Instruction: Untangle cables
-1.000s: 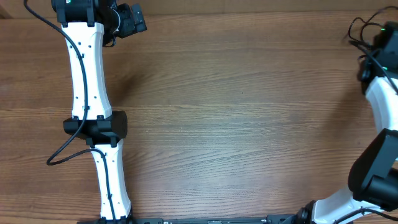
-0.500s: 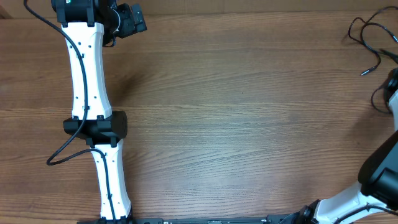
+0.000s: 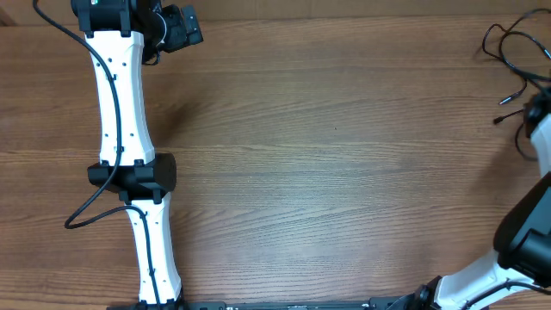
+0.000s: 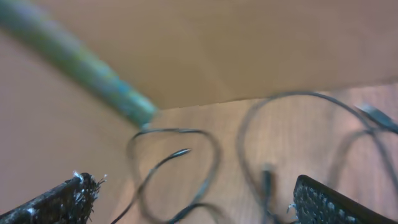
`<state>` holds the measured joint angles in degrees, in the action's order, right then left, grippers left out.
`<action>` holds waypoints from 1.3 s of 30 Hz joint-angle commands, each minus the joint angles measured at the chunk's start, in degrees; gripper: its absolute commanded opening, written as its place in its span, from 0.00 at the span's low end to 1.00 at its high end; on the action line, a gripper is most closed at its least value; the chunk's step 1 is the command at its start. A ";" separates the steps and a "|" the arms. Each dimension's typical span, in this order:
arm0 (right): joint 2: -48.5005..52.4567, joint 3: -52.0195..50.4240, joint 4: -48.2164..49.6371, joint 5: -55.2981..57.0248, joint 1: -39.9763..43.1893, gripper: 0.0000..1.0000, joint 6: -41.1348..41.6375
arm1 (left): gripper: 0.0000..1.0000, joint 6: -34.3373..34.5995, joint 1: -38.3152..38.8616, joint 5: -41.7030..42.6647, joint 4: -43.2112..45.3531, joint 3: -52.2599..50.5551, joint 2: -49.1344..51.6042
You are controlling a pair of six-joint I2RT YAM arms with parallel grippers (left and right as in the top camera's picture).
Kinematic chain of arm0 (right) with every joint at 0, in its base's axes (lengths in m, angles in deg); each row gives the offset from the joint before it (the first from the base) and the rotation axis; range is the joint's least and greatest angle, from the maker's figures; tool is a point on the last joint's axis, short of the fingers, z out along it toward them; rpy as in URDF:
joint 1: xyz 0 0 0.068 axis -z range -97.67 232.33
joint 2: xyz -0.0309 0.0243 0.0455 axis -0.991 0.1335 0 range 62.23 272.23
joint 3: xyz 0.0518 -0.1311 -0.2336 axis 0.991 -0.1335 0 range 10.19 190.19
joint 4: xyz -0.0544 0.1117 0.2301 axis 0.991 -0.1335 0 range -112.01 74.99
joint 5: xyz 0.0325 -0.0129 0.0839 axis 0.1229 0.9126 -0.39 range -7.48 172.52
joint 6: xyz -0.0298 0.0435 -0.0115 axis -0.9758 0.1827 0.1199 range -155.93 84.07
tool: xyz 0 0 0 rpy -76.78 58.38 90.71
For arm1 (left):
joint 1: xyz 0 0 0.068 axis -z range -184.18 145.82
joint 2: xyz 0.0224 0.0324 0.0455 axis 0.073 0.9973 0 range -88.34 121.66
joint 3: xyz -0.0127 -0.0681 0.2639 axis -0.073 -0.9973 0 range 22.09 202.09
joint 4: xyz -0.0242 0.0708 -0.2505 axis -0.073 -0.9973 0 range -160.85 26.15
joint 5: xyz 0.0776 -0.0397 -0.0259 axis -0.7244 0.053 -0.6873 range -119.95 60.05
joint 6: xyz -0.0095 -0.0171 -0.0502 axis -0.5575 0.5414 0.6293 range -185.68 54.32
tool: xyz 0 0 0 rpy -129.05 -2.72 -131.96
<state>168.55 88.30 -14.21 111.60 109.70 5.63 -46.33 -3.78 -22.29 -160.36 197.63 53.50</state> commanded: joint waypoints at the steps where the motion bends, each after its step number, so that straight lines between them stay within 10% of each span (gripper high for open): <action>1: -6.97 0.72 2.97 -3.61 -6.19 1.00 -15.52 | 1.00 0.35 0.37 -0.61 -0.15 1.22 -2.01; 6: -8.35 0.72 3.13 -28.17 -13.25 1.00 -36.72 | 1.00 0.35 0.37 -0.61 -0.15 1.22 -2.01; 10: -12.48 0.72 1.40 -44.89 -16.98 0.93 -32.28 | 1.00 0.35 0.37 -0.61 -0.15 1.22 -1.99; 14: -20.44 0.72 -5.16 -45.97 -15.54 0.72 -29.81 | 1.00 0.35 0.37 -0.61 -0.15 1.22 -2.01; 22: -43.50 -4.09 -24.30 -40.63 -8.50 0.84 -35.08 | 1.00 0.35 0.37 -0.61 -0.15 1.20 -1.99; 32: -80.46 -45.55 9.99 -39.67 -7.91 1.00 -32.17 | 1.00 0.35 0.37 -0.61 -0.15 1.22 -1.99; 39: -81.15 -66.49 35.17 -39.30 -8.07 1.00 -31.93 | 1.00 0.35 0.37 -0.61 -0.15 1.22 -1.99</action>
<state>86.00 25.31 19.01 71.03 101.73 -26.94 -46.33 -3.78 -22.29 -160.36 197.63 53.50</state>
